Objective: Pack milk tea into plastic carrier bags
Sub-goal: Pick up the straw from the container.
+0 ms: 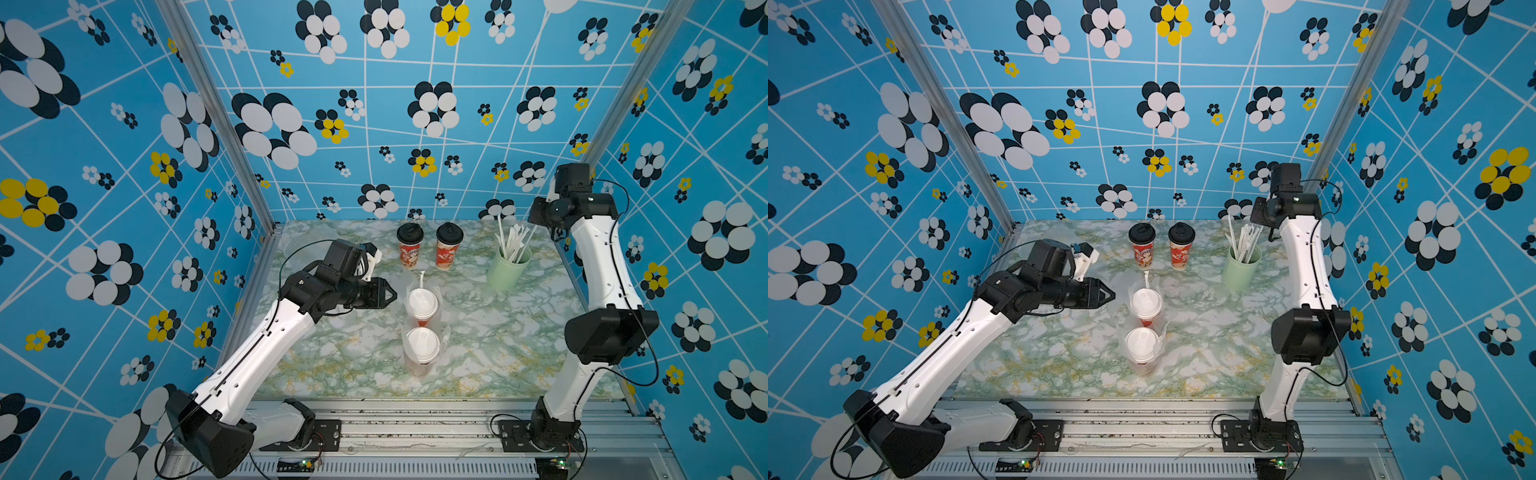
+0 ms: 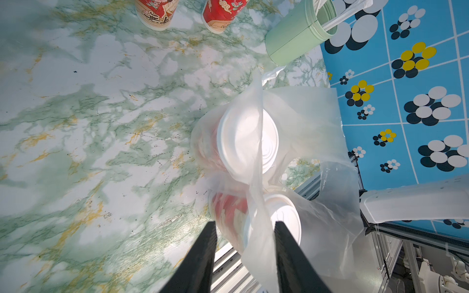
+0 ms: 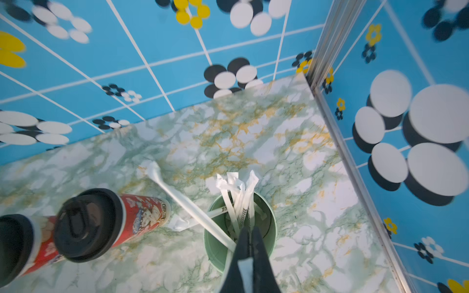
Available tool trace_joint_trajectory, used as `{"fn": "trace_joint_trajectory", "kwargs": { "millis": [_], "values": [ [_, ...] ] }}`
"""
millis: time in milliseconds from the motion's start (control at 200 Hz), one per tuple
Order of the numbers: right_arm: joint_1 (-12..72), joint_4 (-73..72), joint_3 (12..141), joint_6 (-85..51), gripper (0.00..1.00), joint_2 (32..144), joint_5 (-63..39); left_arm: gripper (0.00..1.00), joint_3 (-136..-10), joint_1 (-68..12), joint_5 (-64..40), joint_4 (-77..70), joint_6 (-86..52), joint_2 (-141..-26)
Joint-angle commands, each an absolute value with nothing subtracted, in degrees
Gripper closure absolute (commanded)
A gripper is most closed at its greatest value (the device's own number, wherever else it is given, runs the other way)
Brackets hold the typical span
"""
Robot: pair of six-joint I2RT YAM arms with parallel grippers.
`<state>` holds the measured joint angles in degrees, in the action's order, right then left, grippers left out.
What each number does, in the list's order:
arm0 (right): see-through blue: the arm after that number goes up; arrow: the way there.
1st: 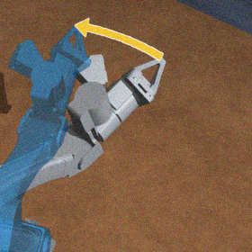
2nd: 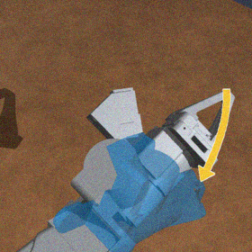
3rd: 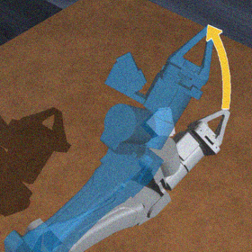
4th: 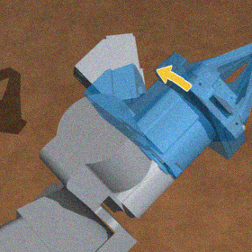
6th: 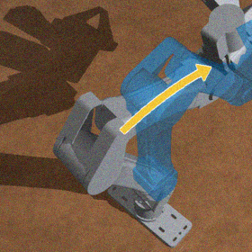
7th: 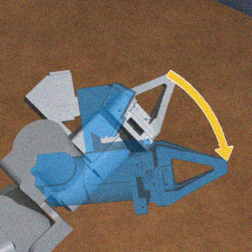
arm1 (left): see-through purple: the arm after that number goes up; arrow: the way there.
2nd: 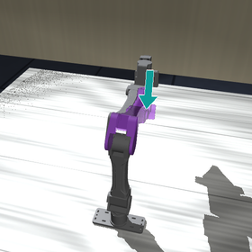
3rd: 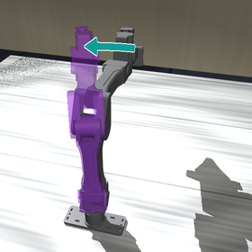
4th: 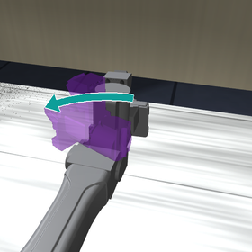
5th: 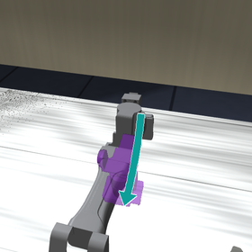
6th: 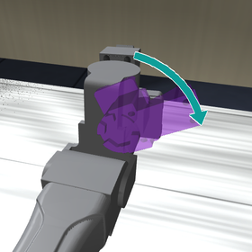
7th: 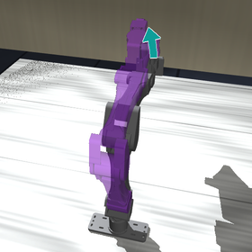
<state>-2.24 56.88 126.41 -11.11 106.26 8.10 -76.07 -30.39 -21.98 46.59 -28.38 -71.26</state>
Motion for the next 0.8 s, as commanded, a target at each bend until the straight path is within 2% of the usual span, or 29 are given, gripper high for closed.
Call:
{"fn": "trace_joint_trajectory", "kwargs": {
  "millis": [0, 45, 75, 290, 425, 665, 795],
  "values": [
    [-0.9, 60.9, 129.5, -10.4, 0.99, 102.8, 11.6, 0.58, -77.2, -30.8, -20.4, 48.8, -29.4, -69.3],
    [-0.2, 61.3, 130.1, -10.2, 1.0, 101.5, 12.2, 0.58, -77.0, -31.2, -20.1, 49.0, -29.8, -68.9],
    [0.1, 61.3, 130.2, -10.2, 0.99, 100.8, 12.8, 0.53, -77.0, -31.4, -19.8, 49.1, -30.0, -68.6],
    [3.3, 66.3, 133.6, -10.3, 1.0, 96.7, 11.2, 0.5, -76.6, -34.0, -17.8, 51.0, -31.6, -66.9],
    [6.1, 69.6, 134.7, -12.6, 1.0, 92.2, 4.7, 0.45, -76.7, -37.1, -15.3, 53.3, -33.4, -65.9],
    [18.4, 71.1, 134.6, -18.4, 1.0, 83.9, -4.7, 0.4, -76.3, -43.6, -11.8, 54.6, -37.8, -65.6],
    [28.2, 71.1, 133.5, -20.5, 1.0, 82.2, -6.4, 0.41, -75.3, -46.7, -11.0, 54.8, -39.5, -66.2]
  ]
}}
